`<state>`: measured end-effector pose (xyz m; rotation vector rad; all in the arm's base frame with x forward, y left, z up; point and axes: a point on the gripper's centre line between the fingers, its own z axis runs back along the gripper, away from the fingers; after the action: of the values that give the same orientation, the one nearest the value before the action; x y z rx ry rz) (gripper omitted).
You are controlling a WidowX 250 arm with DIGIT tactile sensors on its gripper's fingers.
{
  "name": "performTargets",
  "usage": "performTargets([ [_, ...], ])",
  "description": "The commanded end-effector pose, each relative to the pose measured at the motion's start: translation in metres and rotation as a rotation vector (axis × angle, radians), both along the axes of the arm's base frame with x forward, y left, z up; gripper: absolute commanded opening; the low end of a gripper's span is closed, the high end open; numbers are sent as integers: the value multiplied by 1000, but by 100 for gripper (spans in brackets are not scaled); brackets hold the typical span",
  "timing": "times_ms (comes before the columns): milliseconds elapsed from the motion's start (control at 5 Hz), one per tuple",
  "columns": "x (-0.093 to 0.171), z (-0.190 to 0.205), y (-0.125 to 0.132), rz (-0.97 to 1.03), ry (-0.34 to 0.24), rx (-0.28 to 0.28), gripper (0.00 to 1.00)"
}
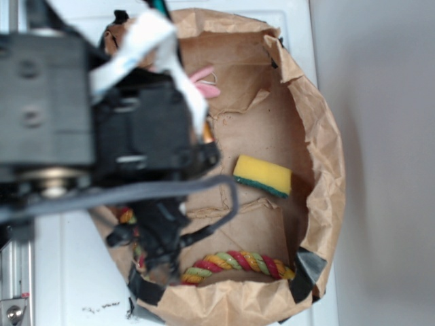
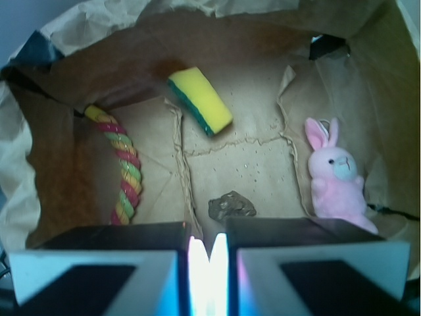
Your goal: Grab the rock.
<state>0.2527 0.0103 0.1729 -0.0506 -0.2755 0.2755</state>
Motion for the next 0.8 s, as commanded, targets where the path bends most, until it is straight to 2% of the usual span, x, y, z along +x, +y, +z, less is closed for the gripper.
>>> performTargets([
  [0, 10, 19, 13, 38, -75, 17, 0],
  [400, 8, 16, 11, 27, -67, 26, 0],
  [600, 10, 2, 12, 19, -38, 44, 100],
])
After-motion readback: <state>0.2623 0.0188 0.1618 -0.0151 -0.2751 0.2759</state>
